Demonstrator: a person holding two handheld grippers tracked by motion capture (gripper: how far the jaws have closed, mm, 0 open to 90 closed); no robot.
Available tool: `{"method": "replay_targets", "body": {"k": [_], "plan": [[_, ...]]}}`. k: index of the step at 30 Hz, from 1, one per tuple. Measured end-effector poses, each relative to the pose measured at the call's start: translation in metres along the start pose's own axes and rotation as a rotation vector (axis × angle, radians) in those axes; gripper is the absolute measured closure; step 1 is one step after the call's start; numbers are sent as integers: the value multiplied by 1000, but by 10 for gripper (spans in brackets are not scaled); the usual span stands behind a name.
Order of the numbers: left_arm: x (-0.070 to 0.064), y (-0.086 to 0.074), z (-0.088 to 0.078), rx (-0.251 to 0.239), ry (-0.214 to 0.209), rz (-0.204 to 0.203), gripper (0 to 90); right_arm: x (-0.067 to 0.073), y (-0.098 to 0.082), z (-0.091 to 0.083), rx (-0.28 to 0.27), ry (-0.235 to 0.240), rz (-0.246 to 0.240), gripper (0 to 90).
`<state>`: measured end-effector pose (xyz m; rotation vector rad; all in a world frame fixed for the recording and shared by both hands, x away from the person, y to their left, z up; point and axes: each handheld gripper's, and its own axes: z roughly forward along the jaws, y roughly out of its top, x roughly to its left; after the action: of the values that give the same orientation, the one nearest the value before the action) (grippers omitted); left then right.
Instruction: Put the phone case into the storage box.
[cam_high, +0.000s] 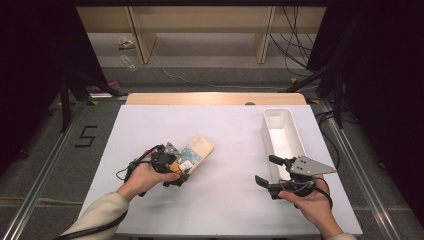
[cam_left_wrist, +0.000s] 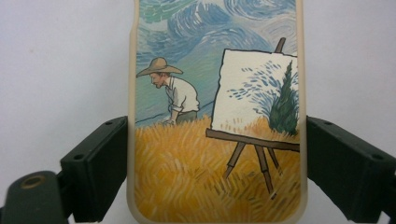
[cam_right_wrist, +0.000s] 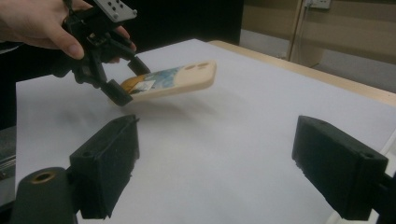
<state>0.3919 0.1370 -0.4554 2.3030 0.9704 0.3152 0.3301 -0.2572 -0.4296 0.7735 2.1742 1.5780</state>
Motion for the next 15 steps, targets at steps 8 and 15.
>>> {"method": "replay_targets", "body": {"k": [8, 15], "plan": [[-5, -5, -5, -47, -5, 33, 111, 0, 0, 0, 0, -1, 1, 157], [-9, -8, -12, -91, 6, 41, 112, 0, 0, 0, -3, -2, 3, 157]]}}
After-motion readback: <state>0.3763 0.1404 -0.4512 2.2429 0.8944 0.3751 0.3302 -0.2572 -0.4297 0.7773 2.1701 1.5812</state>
